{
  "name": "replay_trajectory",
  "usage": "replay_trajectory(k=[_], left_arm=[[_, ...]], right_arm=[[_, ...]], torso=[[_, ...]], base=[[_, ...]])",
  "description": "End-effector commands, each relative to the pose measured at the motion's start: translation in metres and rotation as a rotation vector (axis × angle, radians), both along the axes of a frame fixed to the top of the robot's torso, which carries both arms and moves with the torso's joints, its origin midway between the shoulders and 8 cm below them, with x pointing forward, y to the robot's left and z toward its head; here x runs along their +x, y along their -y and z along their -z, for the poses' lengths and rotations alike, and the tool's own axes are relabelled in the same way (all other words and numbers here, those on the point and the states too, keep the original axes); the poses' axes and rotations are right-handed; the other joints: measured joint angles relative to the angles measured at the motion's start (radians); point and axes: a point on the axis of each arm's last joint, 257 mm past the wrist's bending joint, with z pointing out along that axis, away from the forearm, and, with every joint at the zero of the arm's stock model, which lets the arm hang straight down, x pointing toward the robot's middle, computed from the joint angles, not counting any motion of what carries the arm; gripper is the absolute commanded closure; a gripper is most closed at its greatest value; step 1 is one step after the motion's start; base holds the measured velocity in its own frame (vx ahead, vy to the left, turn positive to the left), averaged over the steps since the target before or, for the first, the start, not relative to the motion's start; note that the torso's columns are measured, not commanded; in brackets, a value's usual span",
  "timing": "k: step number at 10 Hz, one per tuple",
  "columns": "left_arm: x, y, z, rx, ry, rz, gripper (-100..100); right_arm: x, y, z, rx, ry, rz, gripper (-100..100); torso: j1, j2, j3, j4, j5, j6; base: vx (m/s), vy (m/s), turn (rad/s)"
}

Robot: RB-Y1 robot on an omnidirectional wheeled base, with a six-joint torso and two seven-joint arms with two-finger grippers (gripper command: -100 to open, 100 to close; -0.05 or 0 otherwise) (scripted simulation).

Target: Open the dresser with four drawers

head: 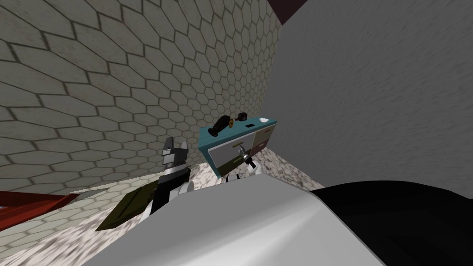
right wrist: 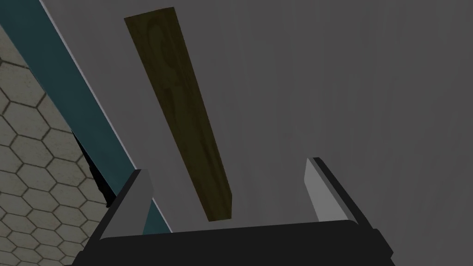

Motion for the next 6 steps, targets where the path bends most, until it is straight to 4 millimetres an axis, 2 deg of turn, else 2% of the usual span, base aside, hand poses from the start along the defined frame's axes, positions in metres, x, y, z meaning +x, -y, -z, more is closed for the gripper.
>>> replay_trajectory(k=[1,2,3,4,6], left_arm=[[0.0,0.0,0.0,0.0,0.0,0.0,0],[0.0,0.0,0.0,0.0,0.0,0.0,0],[0.0,0.0,0.0,0.0,0.0,0.0,0],[0.0,0.0,0.0,0.0,0.0,0.0,0],[0.0,0.0,0.0,0.0,0.0,0.0,0]], right_arm=[[0.0,-0.015,0.0,-0.045,0.021,-0.002,-100],[0.0,-0.029,-0.002,-0.044,0.027,-0.006,-100],[0.0,-0.029,-0.002,-0.073,0.038,-0.004,-100],[0.0,-0.044,-0.004,-0.074,0.046,-0.007,-100],[0.0,-0.044,-0.004,-0.105,0.058,-0.005,-100]], torso=[[0.0,0.0,0.0,0.0,0.0,0.0],[0.0,0.0,0.0,0.0,0.0,0.0],[0.0,0.0,0.0,0.0,0.0,0.0],[0.0,0.0,0.0,0.0,0.0,0.0],[0.0,0.0,0.0,0.0,0.0,0.0]], base=[[-0.011,0.023,-0.012],[-0.013,0.019,-0.022],[-0.009,0.017,-0.008],[-0.005,0.015,-0.017],[-0.004,0.01,-0.003]])
